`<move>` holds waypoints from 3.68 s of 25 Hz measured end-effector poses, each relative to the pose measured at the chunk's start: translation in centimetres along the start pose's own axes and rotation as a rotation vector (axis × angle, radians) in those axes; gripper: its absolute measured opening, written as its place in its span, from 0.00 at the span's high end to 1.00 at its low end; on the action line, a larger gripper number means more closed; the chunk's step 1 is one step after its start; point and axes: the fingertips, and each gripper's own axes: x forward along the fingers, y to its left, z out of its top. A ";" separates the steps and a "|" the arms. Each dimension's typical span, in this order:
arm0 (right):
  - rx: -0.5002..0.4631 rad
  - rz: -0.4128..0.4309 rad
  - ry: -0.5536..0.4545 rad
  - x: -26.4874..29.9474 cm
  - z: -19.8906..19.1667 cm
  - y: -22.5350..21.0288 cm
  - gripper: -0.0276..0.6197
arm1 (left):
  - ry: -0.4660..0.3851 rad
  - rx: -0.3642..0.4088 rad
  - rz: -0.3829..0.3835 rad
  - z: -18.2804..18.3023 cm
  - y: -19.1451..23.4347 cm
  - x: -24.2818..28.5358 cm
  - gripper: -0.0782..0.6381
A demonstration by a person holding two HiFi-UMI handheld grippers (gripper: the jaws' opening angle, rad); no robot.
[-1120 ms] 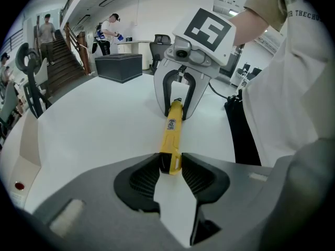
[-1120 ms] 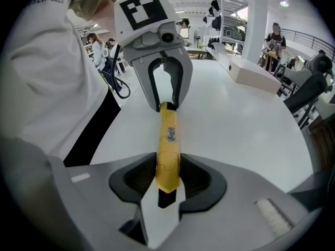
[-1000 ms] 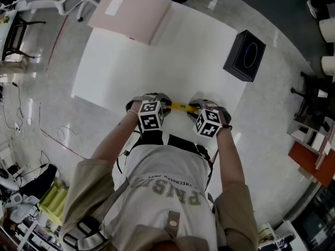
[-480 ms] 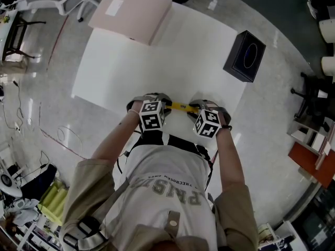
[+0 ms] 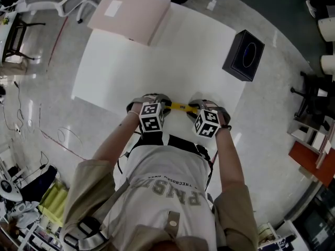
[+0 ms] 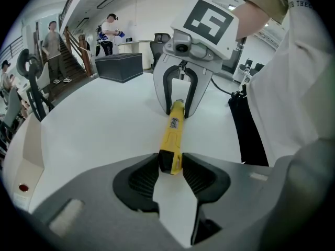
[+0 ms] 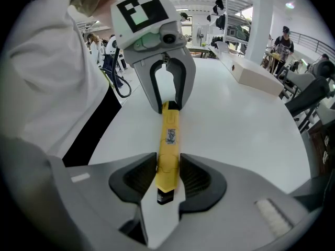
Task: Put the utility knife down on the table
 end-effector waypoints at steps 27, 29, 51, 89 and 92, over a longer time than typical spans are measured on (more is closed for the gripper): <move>0.309 -0.148 -0.372 -5.3 3.8 -2.4 0.74 | -0.215 -0.297 0.042 1.7 1.6 -2.9 0.60; 0.385 -0.225 -0.502 -7.7 4.7 -3.7 0.74 | -0.285 -0.357 0.071 2.6 2.2 -4.5 0.60; 0.591 -0.990 -1.036 -28.4 6.5 -6.0 0.78 | -0.872 -0.503 0.787 9.5 7.3 -25.2 0.74; 0.444 -1.227 -0.986 -32.3 8.3 -4.7 0.96 | -1.047 -0.378 1.005 11.6 7.9 -31.2 0.87; 0.479 -1.212 -1.010 -32.7 9.0 -4.6 0.96 | -1.048 -0.378 1.000 11.7 7.8 -31.3 0.87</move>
